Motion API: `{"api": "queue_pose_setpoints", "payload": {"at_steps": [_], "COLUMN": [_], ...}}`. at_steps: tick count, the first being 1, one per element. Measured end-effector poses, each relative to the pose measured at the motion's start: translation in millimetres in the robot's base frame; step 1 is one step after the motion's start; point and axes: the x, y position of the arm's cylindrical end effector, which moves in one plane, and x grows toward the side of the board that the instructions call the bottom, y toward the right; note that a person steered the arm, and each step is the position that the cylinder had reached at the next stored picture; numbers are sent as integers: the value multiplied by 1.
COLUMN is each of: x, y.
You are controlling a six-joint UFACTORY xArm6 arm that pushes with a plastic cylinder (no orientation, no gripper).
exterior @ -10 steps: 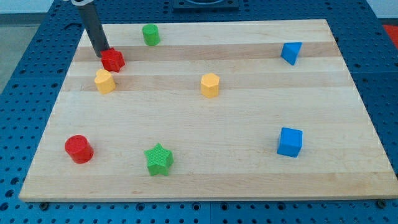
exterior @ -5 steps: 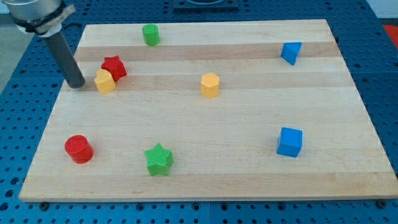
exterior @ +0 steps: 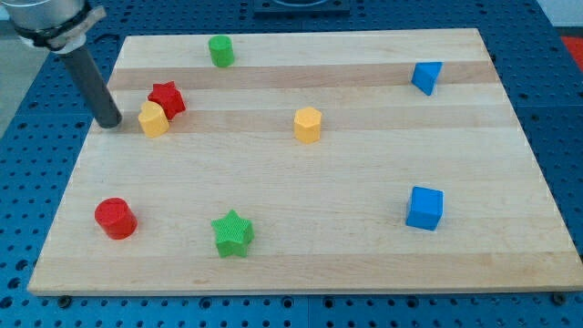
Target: Move the yellow heart slightly right
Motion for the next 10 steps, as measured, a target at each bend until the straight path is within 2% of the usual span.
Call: {"api": "queue_pose_setpoints", "payload": {"at_steps": [6,7,8,10], "x": [7,7,6,9], "y": [165,164,189,264]}}
